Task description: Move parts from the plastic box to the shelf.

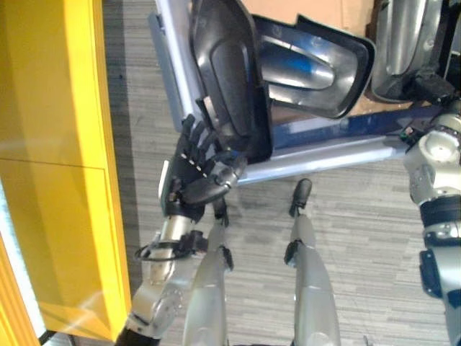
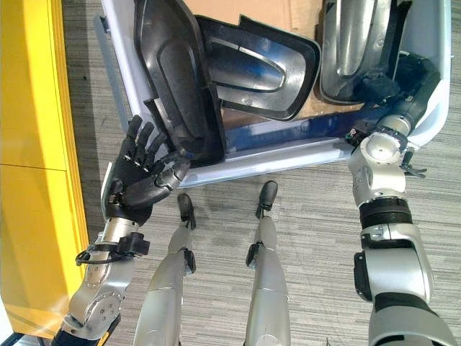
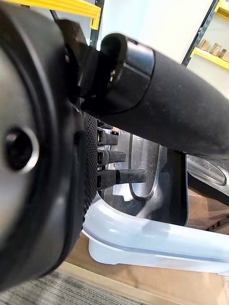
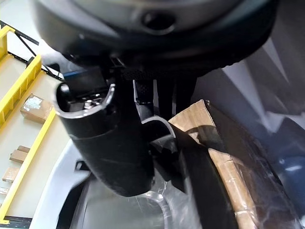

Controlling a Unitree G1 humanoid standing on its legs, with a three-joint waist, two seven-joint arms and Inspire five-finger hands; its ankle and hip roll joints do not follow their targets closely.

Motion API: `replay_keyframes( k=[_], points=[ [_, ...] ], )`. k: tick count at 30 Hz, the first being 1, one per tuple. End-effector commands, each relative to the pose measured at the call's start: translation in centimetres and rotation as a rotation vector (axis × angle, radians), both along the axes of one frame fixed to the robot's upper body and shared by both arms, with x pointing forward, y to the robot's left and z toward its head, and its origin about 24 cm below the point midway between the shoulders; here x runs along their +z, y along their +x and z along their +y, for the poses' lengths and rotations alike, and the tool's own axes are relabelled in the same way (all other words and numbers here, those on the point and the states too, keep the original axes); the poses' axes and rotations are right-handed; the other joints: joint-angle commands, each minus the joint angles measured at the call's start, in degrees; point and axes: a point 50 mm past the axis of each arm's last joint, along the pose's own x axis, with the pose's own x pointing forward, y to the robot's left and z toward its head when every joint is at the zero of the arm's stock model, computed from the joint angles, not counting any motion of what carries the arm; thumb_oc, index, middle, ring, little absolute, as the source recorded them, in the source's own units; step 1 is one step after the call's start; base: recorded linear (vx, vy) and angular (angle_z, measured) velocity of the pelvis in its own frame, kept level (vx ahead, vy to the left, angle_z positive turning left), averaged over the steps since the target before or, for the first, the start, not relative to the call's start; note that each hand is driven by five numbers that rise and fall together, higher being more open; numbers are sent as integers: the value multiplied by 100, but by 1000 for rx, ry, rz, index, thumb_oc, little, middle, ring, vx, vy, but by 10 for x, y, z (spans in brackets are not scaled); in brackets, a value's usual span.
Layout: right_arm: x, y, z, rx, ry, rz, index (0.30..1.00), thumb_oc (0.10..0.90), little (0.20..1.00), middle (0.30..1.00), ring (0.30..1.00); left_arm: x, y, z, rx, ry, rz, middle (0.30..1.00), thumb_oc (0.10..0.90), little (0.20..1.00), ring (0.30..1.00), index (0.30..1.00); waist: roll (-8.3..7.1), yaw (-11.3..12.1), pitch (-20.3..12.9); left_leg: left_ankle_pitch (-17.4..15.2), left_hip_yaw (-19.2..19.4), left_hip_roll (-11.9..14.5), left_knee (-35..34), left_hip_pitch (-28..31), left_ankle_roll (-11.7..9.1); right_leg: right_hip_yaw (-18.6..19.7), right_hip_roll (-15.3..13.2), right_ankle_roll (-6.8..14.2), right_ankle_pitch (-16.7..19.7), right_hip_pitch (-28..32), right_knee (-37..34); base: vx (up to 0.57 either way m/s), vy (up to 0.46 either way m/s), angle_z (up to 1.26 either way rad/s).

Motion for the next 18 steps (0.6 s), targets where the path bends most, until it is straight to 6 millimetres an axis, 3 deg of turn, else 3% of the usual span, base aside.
replay_keyframes(
  k=[1,9,18],
  points=[
    [-46,15,21,177,-31,234,300,400,300,300,300,-10,-2,20,74,12,61,1000,900,1000,1000,1000,32,204,-9,-618,-153,-48,302,278,-33,43,-335,610,-1326,631,779,-12,14,3],
    [-59,3,33,272,30,149,300,400,300,300,300,-9,1,22,77,-2,59,1000,900,1000,1000,1000,-86,110,-9,-450,-100,-44,185,653,-24,-22,-334,589,-1121,1009,606,-37,0,-1],
    [-65,-31,45,382,97,-31,300,400,300,300,300,-14,1,30,94,0,91,1000,900,1000,1000,1000,-241,47,-9,-383,-103,1,-137,1687,-91,-129,-323,636,-1083,2022,389,3,-8,1]
  ],
)
